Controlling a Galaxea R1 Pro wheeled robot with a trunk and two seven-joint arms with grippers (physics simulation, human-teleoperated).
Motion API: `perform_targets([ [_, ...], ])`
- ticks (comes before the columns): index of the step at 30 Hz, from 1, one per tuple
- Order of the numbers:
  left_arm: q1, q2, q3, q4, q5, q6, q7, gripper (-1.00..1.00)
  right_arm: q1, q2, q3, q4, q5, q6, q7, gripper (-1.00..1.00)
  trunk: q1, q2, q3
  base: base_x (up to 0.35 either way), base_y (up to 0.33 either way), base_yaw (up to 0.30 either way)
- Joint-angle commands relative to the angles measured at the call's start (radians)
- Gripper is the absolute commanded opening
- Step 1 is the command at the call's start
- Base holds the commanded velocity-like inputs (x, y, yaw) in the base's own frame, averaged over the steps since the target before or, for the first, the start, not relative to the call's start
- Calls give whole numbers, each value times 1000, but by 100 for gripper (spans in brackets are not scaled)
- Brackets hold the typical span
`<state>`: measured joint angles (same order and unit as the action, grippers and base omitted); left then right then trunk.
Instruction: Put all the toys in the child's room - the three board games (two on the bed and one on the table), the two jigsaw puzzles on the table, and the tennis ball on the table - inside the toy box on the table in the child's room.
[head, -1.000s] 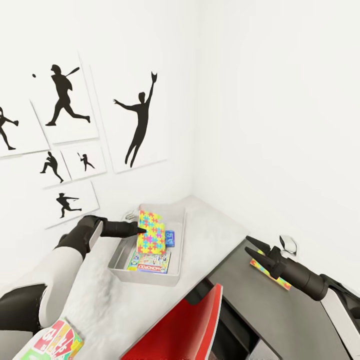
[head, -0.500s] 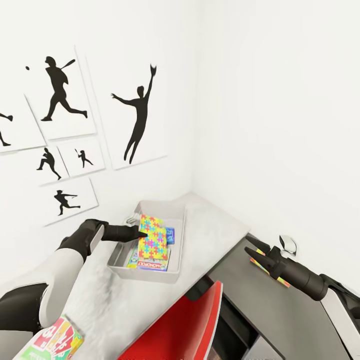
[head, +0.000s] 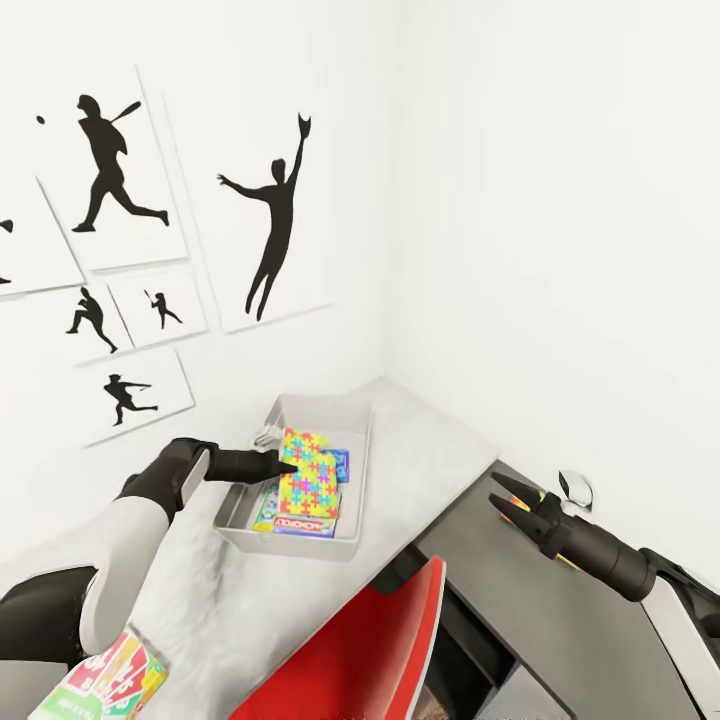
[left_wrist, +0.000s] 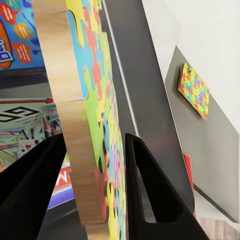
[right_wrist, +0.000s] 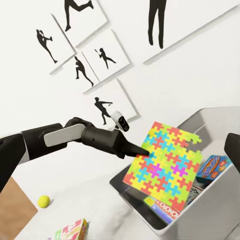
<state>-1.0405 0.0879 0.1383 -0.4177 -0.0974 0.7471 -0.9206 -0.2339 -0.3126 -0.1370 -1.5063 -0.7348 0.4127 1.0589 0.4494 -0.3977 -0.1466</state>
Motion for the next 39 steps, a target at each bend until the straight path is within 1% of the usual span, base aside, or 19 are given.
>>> perform_targets([
  [1,-1,-2,8,-2,-10,6,-9,-100,-1,0,0,0,-7,9,1,100,1,-2,-4,0,0,0],
  [18,-1,-9,9,-12,-11,6,-9,-100,-1,0,1,0,-6,8,1,100,1,-2,-32,0,0,0],
  [25,-1,-18,9,-12,-12,-35,-8,-100,-1,0,1,0,-6,8,2,100,1,-2,-43,0,0,0],
  [39,-1,-20,7,-12,-13,-43,-7,-100,-1,0,1,0,-6,6,3,100,1,-2,-66,0,0,0],
])
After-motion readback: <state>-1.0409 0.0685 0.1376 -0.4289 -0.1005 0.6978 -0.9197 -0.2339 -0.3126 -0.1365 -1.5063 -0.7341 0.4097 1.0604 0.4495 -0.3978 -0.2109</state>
